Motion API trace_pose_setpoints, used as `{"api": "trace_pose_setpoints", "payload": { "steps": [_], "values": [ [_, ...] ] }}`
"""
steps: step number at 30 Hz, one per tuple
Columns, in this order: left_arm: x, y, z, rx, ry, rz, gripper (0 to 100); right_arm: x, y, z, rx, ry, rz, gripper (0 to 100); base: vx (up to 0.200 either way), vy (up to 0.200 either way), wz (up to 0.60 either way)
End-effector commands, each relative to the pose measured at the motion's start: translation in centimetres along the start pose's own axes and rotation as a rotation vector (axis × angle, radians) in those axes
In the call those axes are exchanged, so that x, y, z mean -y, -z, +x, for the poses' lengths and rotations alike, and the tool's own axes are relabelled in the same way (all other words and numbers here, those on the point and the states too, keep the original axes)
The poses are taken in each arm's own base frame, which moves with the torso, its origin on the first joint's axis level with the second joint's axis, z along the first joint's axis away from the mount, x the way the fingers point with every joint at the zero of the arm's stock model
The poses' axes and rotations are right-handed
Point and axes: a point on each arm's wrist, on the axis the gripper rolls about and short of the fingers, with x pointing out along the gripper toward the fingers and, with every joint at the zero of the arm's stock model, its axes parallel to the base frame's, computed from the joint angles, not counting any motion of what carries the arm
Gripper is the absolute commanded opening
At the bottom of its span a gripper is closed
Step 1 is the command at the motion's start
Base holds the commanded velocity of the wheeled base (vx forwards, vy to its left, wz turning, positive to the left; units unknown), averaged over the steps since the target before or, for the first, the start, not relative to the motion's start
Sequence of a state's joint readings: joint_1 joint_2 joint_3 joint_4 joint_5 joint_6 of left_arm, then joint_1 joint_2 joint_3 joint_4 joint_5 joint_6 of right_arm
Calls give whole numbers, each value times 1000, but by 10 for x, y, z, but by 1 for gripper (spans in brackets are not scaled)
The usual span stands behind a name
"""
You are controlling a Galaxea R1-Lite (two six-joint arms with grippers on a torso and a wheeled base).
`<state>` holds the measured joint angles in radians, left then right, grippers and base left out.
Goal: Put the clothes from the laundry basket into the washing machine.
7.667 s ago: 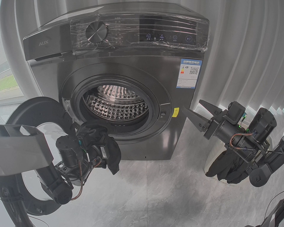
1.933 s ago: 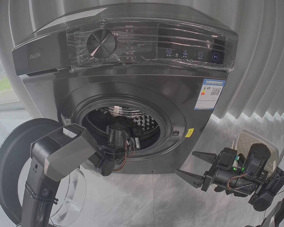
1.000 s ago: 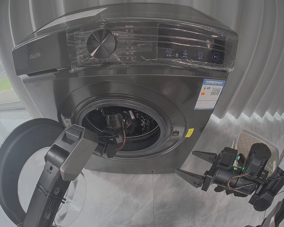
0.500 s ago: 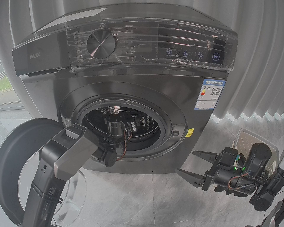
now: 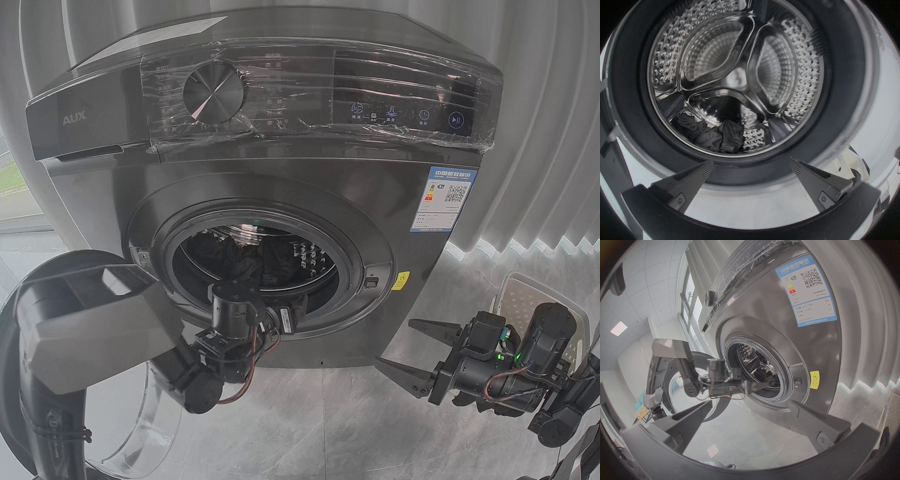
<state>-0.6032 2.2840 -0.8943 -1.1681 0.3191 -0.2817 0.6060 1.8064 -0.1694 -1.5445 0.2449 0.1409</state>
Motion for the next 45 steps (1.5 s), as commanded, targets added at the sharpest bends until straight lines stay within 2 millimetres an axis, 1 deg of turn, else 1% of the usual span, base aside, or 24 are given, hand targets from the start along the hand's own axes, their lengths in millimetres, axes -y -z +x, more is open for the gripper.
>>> {"api": "trace_pose_setpoints", "payload": {
  "steps": [1,2,3,4,5,7,8,10,14,15,16,17,18,19,20,21,23,24,25,27,29,35,42,45],
  "values": [
    [17,-38,-88,62,127,-16,100,-2,0,-6,-2,1,1,100,0,0,0],
    [17,-39,-115,57,161,-12,100,-2,2,-8,-13,1,3,100,0,0,0],
    [18,-41,-130,63,185,-14,100,-2,2,-9,-14,2,4,100,0,0,0],
    [19,-43,-143,70,208,-17,100,-3,2,-10,-13,1,3,100,0,0,0],
    [19,-43,-143,70,208,-17,100,-3,2,-10,-13,1,3,100,0,0,0],
    [18,-48,-191,86,302,-23,100,-9,-4,-17,11,-16,-5,100,0,0,0],
    [17,-49,-197,88,312,-22,100,-9,-5,-18,17,-17,-6,100,0,0,0],
    [13,-56,-222,124,351,-36,100,-11,-15,-23,61,-17,-16,100,0,0,0],
    [-1,-71,-248,202,355,-72,100,-14,-25,-39,123,44,-20,100,0,0,0],
    [-1,-71,-248,202,355,-72,100,-14,-25,-39,123,44,-20,100,0,0,0],
    [-8,-73,-255,216,345,-82,100,-15,-28,-51,152,79,-16,100,0,0,0],
    [-10,-72,-256,214,342,-83,100,-15,-29,-54,161,86,-16,100,0,0,0],
    [-23,-64,-262,194,296,-61,100,-14,-33,-66,193,113,-21,100,0,0,0],
    [-23,-64,-262,194,296,-61,100,-14,-33,-66,193,113,-21,100,0,0,0],
    [-31,-59,-266,182,256,-44,100,-10,-36,-77,215,151,-27,100,0,0,0],
    [-33,-58,-266,178,244,-44,100,-7,-40,-86,239,188,-34,100,0,0,0],
    [-33,-58,-266,178,244,-44,100,-7,-40,-86,239,188,-34,100,0,0,0],
    [-36,-55,-264,169,215,-32,100,-4,-46,-103,294,245,-53,100,0,0,0],
    [-36,-55,-264,169,215,-32,100,-4,-46,-103,294,245,-53,100,0,0,0],
    [-40,-57,-265,187,194,-32,100,-2,-55,-119,370,298,-81,100,0,0,0],
    [-42,-57,-268,193,200,-46,100,-3,-58,-126,401,317,-94,100,0,0,0],
    [-47,-48,-273,161,192,-2,100,-9,-57,-147,393,378,-146,100,0,-67,0],
    [-48,-49,-273,167,184,3,100,-17,-46,-170,326,438,-230,100,0,-200,0],
    [-53,-51,-270,182,138,-3,100,-21,-45,-181,347,477,-248,100,0,0,0]
  ]
}}
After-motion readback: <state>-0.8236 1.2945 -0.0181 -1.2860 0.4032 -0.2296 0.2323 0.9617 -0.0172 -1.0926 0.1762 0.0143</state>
